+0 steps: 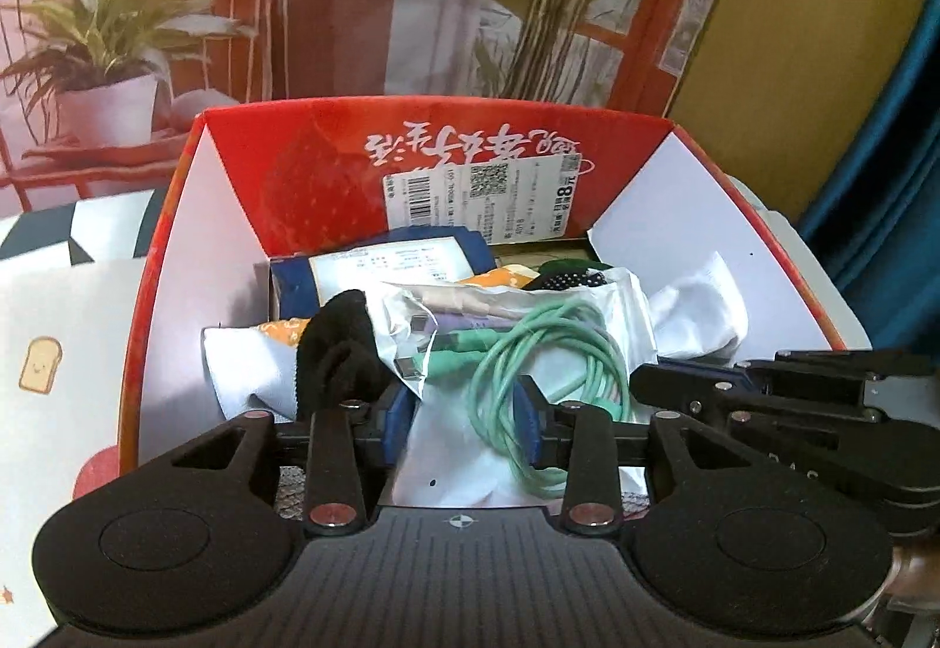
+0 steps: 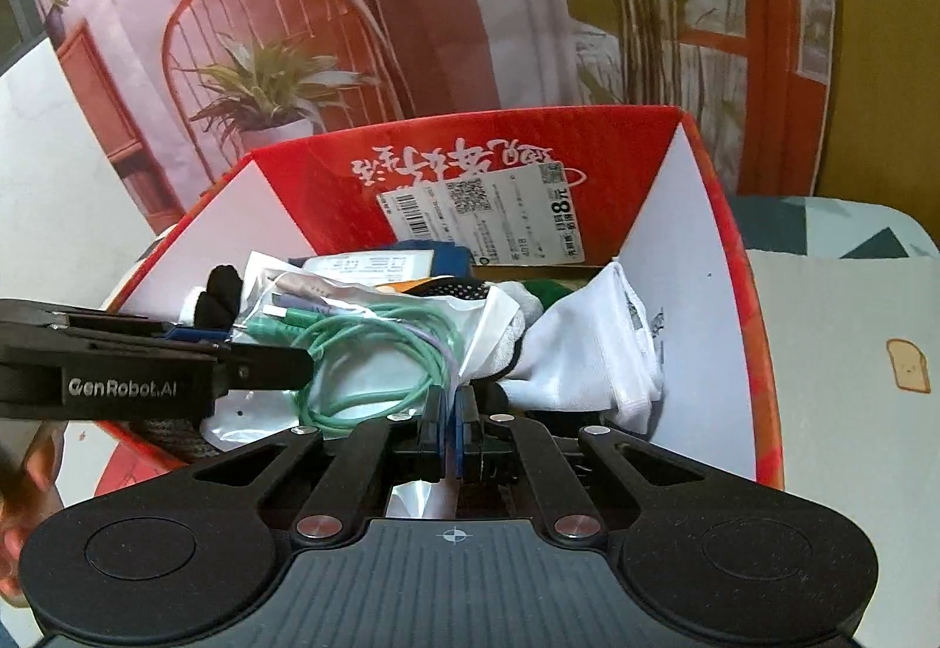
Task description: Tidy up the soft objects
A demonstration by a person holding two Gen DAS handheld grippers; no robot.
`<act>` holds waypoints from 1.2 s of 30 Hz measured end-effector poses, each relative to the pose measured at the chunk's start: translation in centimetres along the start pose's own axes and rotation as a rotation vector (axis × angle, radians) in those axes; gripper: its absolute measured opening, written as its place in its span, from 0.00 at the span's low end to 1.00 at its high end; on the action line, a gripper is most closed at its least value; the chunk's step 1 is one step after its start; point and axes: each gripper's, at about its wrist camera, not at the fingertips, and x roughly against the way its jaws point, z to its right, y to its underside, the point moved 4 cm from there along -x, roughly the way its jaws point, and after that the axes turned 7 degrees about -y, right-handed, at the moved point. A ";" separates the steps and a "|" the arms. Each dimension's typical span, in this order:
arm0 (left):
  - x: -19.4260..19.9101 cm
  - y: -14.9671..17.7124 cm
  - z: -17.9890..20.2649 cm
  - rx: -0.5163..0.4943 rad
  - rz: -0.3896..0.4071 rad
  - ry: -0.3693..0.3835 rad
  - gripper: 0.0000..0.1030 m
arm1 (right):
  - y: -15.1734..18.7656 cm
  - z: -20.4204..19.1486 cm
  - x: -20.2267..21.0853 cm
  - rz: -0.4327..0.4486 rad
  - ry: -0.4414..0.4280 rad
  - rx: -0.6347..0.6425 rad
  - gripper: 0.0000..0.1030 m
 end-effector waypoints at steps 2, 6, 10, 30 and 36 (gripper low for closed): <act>0.7 -0.1 0.1 -0.011 0.032 0.004 0.51 | -0.1 -0.1 0.3 0.005 0.014 0.006 0.05; 3.3 0.3 -0.1 -0.009 0.122 0.029 0.75 | -0.3 -0.6 1.7 0.032 0.049 0.039 0.16; 6.3 0.3 -0.8 -0.003 0.209 -0.011 0.90 | -1.1 -1.5 3.9 0.075 0.065 0.079 0.36; 27.9 5.2 -0.1 0.073 0.515 -0.254 1.00 | -0.6 -9.1 20.3 0.332 0.099 0.114 1.00; 35.2 8.5 1.5 0.061 0.544 -0.361 1.00 | 1.6 -14.1 26.5 0.404 0.139 0.214 1.00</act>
